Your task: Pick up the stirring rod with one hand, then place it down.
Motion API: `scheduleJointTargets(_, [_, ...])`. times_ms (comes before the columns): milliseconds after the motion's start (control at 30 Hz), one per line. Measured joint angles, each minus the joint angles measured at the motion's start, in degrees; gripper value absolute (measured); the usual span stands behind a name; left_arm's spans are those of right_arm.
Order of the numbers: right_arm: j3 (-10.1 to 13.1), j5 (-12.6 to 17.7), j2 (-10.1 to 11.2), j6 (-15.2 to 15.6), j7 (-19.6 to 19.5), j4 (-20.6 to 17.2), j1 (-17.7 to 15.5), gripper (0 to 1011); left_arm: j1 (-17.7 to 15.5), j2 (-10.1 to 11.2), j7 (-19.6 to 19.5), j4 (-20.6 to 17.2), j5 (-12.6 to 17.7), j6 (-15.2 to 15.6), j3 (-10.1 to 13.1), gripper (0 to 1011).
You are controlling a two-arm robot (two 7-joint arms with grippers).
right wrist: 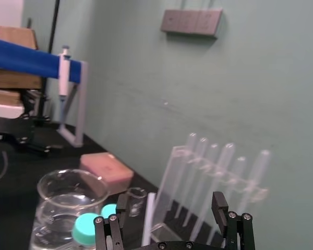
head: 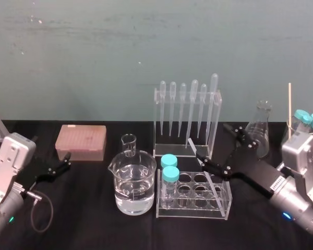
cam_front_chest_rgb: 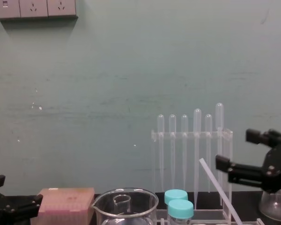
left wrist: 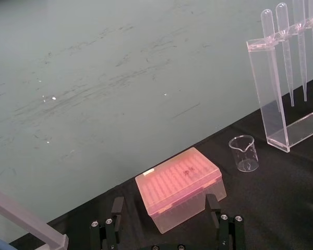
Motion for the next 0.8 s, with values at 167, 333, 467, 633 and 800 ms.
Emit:
scheduleJointTargets(167, [-0.7,2.5,-2.2,2.7,4.2,3.8,2.6,1011,0.0,0.0,0.0,0.0,0.0,0.0,0.0,1000])
scheduleJointTargets(333, [-0.8,6.5,-4.1,6.0,9.0,8.1,5.2,1010,0.0,0.0,0.0,0.0,0.0,0.0,0.0,1000])
scheduleJointTargets(467, [-0.4,10.1,-5.6,9.0,13.4,11.7,7.2,1010,0.0,0.0,0.0,0.0,0.0,0.0,0.0,1000])
scheduleJointTargets(633, [0.2,12.7,-6.8,12.2,16.3,14.0,8.4,1010,0.0,0.0,0.0,0.0,0.0,0.0,0.0,1000])
scheduleJointTargets(800, [0.7,14.1,-7.8,15.1,17.7,15.7,9.3,1010,0.0,0.0,0.0,0.0,0.0,0.0,0.0,1000])
